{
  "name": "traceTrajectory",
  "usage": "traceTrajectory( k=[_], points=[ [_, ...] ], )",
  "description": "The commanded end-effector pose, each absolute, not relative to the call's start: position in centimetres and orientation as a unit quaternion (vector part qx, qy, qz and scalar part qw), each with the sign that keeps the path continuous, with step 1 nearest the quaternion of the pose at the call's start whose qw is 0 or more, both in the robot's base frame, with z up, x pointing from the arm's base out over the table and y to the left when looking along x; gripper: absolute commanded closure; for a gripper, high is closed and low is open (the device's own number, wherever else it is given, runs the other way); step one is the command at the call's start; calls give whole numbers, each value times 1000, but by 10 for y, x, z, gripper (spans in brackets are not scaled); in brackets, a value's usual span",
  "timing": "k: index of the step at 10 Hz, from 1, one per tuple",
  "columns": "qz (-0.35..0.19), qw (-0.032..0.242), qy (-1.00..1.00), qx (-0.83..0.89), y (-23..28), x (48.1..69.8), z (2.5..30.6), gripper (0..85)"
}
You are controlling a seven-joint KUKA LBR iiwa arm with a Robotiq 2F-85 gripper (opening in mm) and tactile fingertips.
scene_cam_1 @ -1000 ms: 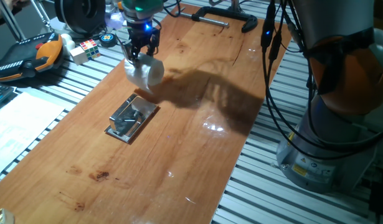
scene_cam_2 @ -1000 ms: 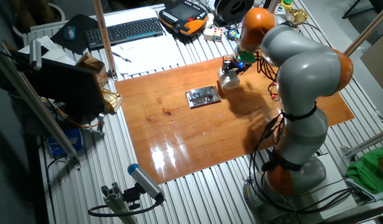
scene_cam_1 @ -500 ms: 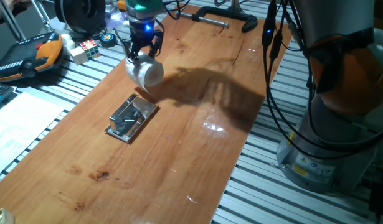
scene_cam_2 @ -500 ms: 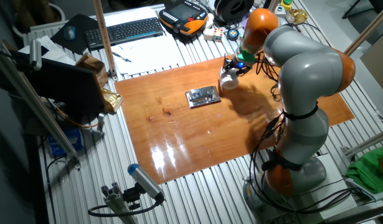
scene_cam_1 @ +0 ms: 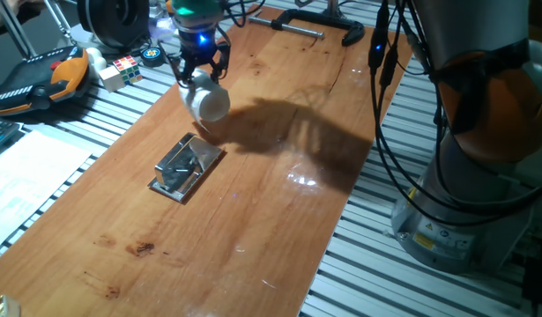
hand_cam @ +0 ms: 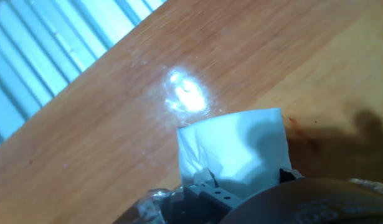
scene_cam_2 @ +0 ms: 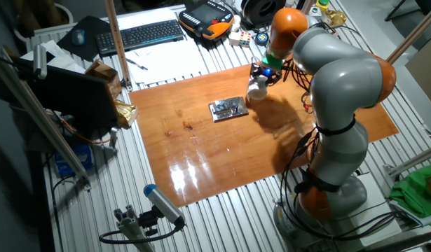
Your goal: Put the toilet paper on its holder
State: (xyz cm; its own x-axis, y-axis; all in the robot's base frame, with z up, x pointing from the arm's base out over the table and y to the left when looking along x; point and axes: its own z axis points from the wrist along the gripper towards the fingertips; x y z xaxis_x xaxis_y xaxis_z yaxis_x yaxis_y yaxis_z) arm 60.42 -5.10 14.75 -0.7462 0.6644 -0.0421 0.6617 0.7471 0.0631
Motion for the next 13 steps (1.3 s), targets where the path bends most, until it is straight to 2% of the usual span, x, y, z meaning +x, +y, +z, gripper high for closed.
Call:
traceTrajectory(
  k=[1, 4, 7, 13],
  points=[
    [8, 37, 699, 715, -51, 604, 147, 843],
    [-4, 44, 616, 786, -52, 604, 147, 843],
    [8, 43, 546, 836, -52, 605, 145, 843],
    [3, 47, 525, 850, -54, 604, 146, 843]
  ],
)
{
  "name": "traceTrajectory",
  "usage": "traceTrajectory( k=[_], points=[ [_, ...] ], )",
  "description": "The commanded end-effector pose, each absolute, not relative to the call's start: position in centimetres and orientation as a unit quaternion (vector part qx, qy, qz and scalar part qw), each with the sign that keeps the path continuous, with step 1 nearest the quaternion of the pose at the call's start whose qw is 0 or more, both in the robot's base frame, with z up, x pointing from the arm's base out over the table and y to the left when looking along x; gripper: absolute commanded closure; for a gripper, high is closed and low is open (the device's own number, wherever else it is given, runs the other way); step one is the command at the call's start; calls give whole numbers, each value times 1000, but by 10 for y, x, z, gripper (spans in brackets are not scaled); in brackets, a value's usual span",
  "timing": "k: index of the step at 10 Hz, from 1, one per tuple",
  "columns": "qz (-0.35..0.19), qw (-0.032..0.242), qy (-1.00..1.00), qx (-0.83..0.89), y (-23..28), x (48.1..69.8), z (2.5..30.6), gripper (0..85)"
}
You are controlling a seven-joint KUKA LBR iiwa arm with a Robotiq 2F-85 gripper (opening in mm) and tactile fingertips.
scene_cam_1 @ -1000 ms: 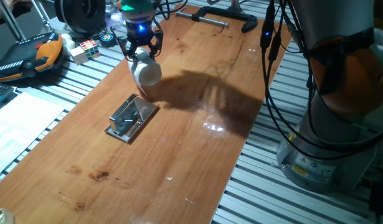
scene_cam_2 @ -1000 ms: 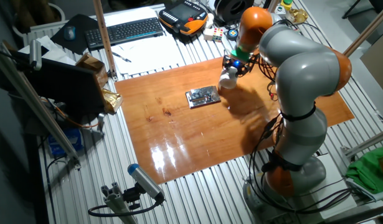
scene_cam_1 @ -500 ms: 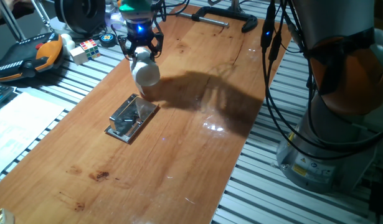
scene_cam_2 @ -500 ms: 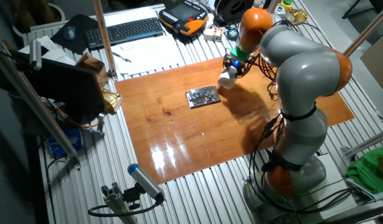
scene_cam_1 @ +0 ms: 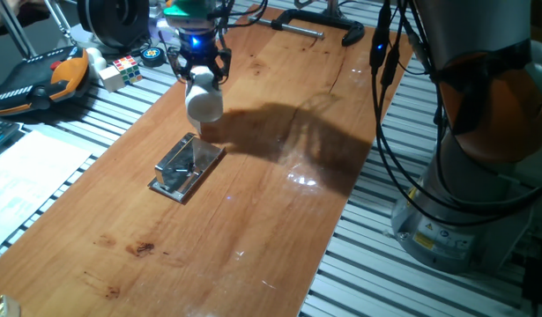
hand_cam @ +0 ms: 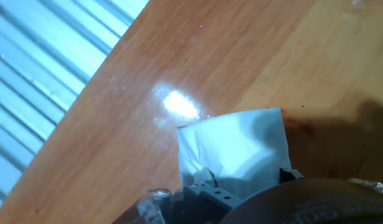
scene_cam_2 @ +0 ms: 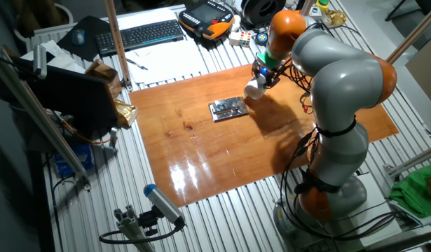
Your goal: Put the toilet paper on its holder
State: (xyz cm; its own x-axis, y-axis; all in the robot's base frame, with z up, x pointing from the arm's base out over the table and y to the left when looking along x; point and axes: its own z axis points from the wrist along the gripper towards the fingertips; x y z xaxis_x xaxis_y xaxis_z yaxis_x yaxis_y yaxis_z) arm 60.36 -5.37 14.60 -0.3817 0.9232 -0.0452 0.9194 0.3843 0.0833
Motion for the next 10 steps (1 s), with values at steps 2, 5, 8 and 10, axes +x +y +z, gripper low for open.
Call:
traceTrajectory(
  k=[2, 5, 8, 10],
  points=[
    [5, 47, 525, 850, -55, 603, 146, 843],
    [8, 49, 522, 852, -59, 601, 142, 843],
    [11, 47, 512, 858, -61, 600, 139, 843],
    [12, 42, 506, 861, -60, 599, 139, 843]
  ],
)
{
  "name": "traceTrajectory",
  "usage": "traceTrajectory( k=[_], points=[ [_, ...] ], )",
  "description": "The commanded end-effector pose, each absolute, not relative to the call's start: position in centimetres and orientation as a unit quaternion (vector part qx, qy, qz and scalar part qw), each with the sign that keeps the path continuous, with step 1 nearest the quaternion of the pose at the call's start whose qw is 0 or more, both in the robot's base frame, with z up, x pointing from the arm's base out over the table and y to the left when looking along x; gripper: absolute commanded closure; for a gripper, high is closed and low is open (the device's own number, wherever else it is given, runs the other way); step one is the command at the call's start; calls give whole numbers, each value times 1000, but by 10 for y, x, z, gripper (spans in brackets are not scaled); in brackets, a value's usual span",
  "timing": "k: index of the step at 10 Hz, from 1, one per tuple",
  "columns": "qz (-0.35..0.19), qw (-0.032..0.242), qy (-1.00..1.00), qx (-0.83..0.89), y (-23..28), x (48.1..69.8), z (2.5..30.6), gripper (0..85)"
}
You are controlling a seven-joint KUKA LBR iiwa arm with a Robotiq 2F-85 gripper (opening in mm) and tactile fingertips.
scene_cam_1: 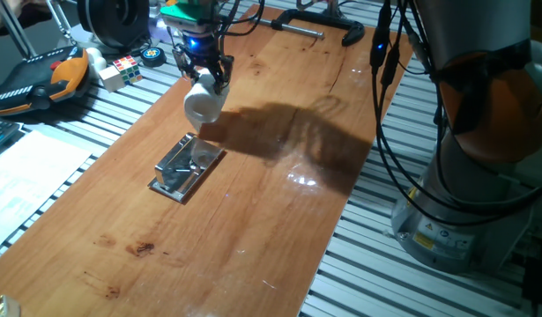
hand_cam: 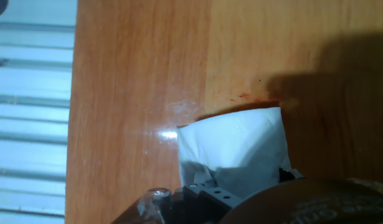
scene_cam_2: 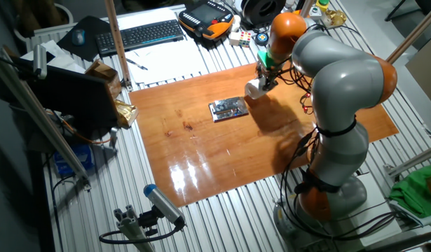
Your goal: Put the toilet paper on its holder
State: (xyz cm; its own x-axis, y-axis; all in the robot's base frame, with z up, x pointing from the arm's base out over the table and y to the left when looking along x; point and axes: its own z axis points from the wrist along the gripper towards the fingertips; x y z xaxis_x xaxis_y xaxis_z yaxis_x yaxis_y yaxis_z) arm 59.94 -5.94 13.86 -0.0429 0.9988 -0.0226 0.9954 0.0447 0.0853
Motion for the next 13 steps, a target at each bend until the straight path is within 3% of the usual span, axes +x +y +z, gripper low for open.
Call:
traceTrajectory(
  k=[1, 13],
  points=[
    [12, 42, 506, 861, -59, 599, 138, 843],
    [17, 42, 509, 860, -42, 585, 130, 843]
  ],
)
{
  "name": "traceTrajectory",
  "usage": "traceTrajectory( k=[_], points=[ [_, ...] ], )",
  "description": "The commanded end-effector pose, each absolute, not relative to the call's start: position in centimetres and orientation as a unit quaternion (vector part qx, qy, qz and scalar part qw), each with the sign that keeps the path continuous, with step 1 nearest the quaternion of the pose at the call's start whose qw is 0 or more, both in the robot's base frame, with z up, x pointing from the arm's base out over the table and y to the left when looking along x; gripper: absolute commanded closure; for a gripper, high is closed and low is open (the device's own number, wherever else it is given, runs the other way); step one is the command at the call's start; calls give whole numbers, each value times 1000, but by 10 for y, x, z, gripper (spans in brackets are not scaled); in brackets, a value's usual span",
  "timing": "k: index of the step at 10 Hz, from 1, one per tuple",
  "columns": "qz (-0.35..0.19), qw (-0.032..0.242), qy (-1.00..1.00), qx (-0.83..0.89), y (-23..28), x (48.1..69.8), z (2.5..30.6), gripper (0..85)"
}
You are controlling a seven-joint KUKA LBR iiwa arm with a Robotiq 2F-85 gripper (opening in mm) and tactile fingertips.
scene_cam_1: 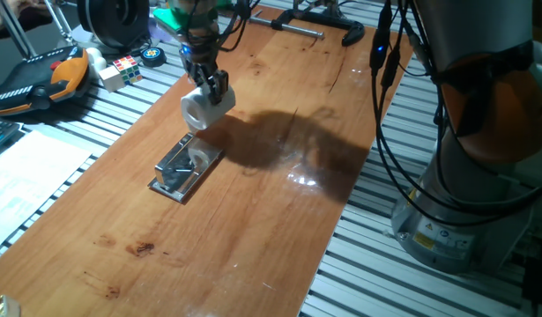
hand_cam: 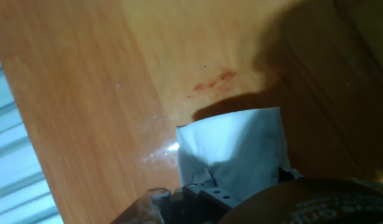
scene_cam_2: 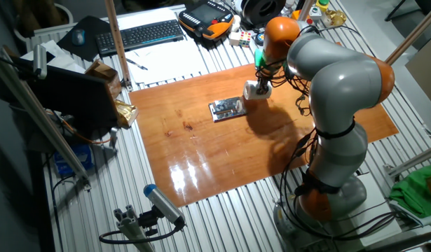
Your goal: Put the toilet paper on its holder
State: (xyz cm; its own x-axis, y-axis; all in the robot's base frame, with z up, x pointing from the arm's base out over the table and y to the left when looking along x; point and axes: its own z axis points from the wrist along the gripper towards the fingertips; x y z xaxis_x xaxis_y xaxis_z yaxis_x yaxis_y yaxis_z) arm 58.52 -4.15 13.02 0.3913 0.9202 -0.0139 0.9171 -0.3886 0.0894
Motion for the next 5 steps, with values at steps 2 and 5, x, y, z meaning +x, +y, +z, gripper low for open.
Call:
traceTrajectory(
  k=[2, 5],
  points=[
    [21, 41, 541, 840, -41, 584, 130, 843],
    [29, 38, 580, 813, -40, 582, 130, 843]
  ],
)
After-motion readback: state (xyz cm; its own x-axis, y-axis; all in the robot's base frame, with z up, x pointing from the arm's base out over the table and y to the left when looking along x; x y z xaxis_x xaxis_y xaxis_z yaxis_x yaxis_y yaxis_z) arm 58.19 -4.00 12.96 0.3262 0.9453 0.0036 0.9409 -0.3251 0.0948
